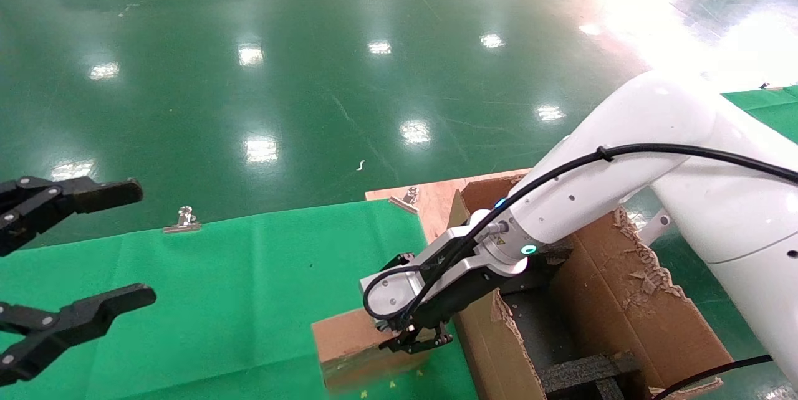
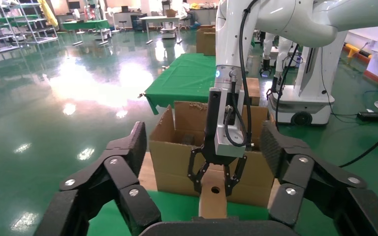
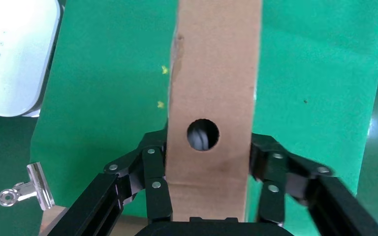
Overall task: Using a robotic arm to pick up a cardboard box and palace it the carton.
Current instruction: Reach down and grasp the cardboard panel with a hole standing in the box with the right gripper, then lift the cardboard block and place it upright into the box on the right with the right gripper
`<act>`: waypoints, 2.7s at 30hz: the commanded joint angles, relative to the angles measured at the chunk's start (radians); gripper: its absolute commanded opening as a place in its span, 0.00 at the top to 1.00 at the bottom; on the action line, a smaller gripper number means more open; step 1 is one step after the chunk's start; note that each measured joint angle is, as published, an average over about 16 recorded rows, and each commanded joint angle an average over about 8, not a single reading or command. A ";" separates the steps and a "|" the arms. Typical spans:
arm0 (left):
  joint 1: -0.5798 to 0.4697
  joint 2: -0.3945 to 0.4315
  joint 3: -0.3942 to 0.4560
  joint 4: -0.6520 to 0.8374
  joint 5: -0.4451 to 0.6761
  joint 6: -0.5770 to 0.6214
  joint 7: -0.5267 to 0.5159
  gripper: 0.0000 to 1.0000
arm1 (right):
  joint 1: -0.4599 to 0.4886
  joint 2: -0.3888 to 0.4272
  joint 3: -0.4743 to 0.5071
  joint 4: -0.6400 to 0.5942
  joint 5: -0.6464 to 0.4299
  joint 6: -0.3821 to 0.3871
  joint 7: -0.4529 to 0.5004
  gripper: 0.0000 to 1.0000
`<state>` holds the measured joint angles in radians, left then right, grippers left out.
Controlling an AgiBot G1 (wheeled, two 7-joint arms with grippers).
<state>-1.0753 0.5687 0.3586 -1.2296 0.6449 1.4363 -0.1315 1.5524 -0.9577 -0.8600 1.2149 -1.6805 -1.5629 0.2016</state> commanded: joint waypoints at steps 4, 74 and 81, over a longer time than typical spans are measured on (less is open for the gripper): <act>0.000 0.000 0.000 0.000 0.000 0.000 0.000 0.00 | 0.000 0.001 0.001 -0.001 0.002 0.001 0.001 1.00; 0.000 0.000 0.000 0.000 0.000 0.000 0.000 0.00 | 0.635 0.601 -0.414 -0.459 0.236 0.017 -0.190 1.00; 0.000 0.000 0.000 0.000 0.000 0.000 0.000 0.00 | 0.590 0.591 -0.410 -0.507 0.295 0.055 -0.076 1.00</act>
<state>-1.0751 0.5686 0.3587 -1.2292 0.6444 1.4360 -0.1314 2.1345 -0.3623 -1.2722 0.7112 -1.3873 -1.4972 0.1461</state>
